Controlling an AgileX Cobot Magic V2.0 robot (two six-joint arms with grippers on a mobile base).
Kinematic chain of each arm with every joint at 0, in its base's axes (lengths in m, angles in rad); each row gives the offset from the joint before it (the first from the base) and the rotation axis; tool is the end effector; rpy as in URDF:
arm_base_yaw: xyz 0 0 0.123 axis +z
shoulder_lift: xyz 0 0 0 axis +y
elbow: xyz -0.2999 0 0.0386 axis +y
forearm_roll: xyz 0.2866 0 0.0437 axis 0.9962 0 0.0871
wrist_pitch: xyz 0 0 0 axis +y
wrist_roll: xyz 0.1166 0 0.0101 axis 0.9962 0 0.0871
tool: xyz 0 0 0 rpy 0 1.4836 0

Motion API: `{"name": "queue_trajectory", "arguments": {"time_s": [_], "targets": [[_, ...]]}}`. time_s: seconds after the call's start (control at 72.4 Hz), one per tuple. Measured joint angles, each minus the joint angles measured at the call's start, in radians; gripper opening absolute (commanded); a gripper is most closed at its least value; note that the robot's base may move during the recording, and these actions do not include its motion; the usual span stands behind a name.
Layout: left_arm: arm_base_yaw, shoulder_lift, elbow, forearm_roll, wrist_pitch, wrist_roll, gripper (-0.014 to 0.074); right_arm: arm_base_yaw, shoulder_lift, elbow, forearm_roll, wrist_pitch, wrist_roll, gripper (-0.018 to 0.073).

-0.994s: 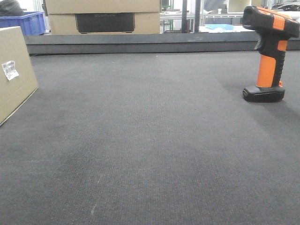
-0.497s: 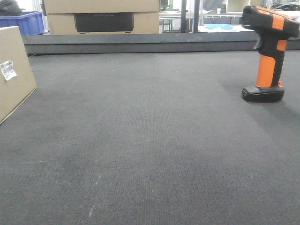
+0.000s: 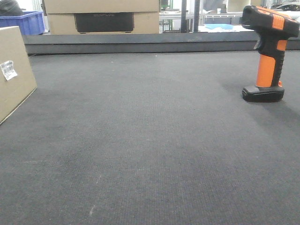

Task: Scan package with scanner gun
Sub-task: 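Move the left gripper down over the brown cardboard box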

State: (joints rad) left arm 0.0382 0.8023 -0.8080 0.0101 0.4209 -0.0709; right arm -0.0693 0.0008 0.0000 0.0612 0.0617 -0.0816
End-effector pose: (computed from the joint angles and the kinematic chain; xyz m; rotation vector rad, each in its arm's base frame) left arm 0.2162 0.0087 0.3730 -0.0976 1.8963 -0.0120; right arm 0.1035 -0.0067 0.2081 0.0347 1.5460 -0.0683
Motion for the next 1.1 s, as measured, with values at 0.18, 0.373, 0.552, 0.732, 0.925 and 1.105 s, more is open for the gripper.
{"name": "queue_trajectory", "arguments": {"time_s": [0.18, 0.373, 0.552, 0.732, 0.925, 1.105], "targets": [[0.000, 0.260, -0.225, -0.015, 0.192, 0.000, -0.0111, 0.000, 0.000, 0.000, 0.000, 0.000, 0.000, -0.0162], [0.000, 0.508, -0.478, -0.017, 0.393, 0.000, -0.0111, 0.000, 0.000, 0.000, 0.000, 0.000, 0.000, -0.0162], [0.000, 0.663, -0.638, -0.001, 0.492, -0.019, -0.0027, 0.000, 0.000, 0.000, 0.000, 0.000, 0.000, -0.0162], [0.000, 0.713, -0.666, 0.073, 0.512, -0.060, 0.0254, 0.000, 0.000, 0.000, 0.000, 0.000, 0.000, -0.0162], [0.000, 0.724, -0.672, 0.063, 0.519, -0.064, 0.0483, 0.000, 0.000, 0.000, 0.000, 0.000, 0.000, -0.0162], [0.000, 0.773, -0.672, 0.054, 0.522, -0.086, 0.0601, 0.000, 0.000, 0.000, 0.000, 0.000, 0.000, -0.0162]]}}
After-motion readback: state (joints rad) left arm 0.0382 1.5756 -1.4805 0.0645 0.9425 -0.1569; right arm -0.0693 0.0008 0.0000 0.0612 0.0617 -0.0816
